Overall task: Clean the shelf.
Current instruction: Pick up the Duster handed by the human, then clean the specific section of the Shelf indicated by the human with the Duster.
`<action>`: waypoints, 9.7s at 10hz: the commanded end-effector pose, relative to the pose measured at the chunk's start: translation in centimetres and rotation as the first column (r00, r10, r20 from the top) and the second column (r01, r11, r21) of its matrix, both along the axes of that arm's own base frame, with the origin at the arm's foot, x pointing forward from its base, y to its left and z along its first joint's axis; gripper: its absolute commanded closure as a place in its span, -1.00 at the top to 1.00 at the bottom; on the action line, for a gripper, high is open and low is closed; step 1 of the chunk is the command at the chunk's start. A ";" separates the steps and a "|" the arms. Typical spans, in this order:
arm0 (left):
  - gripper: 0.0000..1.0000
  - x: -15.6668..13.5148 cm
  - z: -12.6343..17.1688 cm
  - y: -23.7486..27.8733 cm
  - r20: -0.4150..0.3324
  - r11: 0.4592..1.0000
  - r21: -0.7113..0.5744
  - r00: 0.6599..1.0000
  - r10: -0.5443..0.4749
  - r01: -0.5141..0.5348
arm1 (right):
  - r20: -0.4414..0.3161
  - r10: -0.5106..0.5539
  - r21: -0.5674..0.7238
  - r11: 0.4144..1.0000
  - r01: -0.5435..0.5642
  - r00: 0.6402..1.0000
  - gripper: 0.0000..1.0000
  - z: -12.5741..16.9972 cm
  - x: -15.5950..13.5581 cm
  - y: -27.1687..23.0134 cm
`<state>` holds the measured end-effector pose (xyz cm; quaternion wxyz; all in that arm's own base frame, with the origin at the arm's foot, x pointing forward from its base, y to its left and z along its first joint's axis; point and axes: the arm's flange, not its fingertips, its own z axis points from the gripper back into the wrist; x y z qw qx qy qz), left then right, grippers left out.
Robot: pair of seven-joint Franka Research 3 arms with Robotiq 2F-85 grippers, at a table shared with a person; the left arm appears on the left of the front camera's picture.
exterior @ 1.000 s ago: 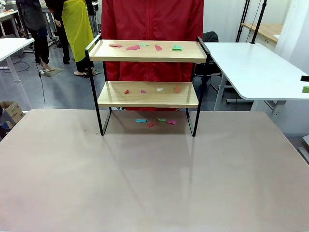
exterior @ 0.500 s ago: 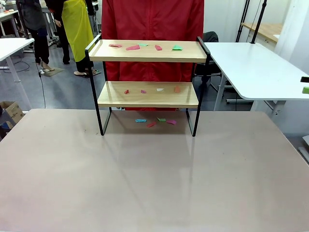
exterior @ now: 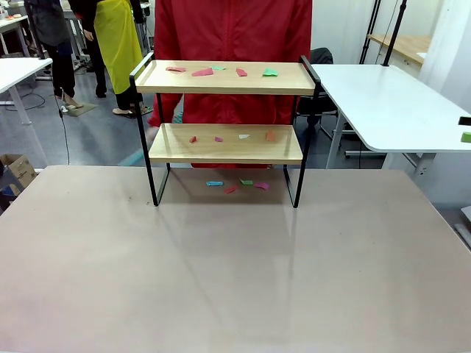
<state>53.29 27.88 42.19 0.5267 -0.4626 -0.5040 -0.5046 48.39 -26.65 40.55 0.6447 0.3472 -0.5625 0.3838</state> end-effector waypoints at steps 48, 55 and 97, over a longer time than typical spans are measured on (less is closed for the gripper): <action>1.00 -4.9 16.3 -34.7 0.020 0.255 0.769 0.421 0.907 -0.587 | 0.006 0.003 -0.002 1.000 -0.003 1.000 1.00 0.3 0.0 0.2; -0.18 -4.1 14.7 -35.4 0.071 0.133 0.801 0.314 0.947 -0.584 | 0.006 0.003 -0.002 1.000 -0.003 1.000 1.00 0.3 0.0 0.2; -0.74 -24.5 20.5 -27.0 -0.078 -0.094 0.991 0.972 0.221 0.100 | 0.006 0.003 -0.002 1.000 -0.003 1.000 1.00 0.3 0.0 0.2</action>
